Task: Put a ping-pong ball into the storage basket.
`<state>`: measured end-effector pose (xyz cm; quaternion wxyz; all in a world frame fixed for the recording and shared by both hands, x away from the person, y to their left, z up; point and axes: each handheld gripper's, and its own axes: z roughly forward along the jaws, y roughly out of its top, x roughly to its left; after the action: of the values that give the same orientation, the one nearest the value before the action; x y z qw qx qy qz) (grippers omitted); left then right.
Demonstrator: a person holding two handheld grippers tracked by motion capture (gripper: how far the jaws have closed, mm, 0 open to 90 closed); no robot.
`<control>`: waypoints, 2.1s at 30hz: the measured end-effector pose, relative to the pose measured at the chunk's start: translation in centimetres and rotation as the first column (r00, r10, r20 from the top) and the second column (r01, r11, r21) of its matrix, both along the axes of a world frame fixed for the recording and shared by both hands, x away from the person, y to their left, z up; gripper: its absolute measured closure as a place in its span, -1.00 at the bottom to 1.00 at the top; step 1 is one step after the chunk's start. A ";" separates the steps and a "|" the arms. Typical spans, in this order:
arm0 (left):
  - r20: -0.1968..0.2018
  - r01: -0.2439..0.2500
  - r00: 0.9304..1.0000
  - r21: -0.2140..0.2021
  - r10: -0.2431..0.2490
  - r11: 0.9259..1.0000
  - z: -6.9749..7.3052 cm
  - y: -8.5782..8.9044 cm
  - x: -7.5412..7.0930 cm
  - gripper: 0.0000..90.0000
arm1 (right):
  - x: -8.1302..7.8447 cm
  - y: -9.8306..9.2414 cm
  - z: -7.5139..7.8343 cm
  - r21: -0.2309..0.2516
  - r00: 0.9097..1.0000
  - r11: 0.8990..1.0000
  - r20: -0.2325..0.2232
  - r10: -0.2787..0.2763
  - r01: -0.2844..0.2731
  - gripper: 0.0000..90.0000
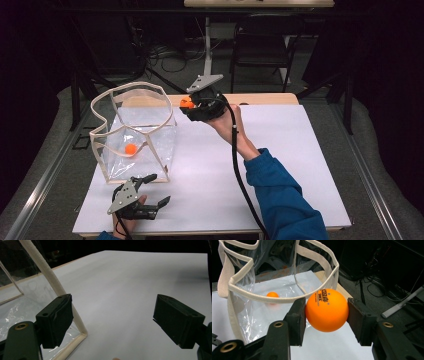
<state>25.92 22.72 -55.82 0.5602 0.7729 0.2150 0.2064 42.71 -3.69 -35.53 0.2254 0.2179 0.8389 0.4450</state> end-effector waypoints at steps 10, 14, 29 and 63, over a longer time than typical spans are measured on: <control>-0.002 0.003 1.000 0.000 -0.003 1.000 0.0 0.0 0.0 -0.64 | 0.1 0.7 0.3 -0.001 1.000 1.000 0.004 0.011 -0.011 0.12; 0.000 0.006 1.000 -0.001 -0.006 1.000 0.0 0.0 0.0 -0.64 | 0.2 1.0 0.4 -0.005 1.000 1.000 0.009 0.014 -0.014 0.12; -0.002 0.005 1.000 0.000 -0.005 1.000 0.0 0.0 0.0 -0.64 | 0.5 2.2 0.9 -0.009 1.000 1.000 0.011 0.030 -0.029 0.12; -0.002 0.006 1.000 -0.007 -0.006 1.000 0.0 0.0 0.0 -0.64 | 0.5 4.8 1.9 -0.042 0.998 0.997 0.011 0.066 -0.066 0.12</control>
<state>25.92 22.71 -55.82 0.5632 0.7719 0.2139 0.2031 43.17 1.08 -33.60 0.2204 0.1824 0.8534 0.4358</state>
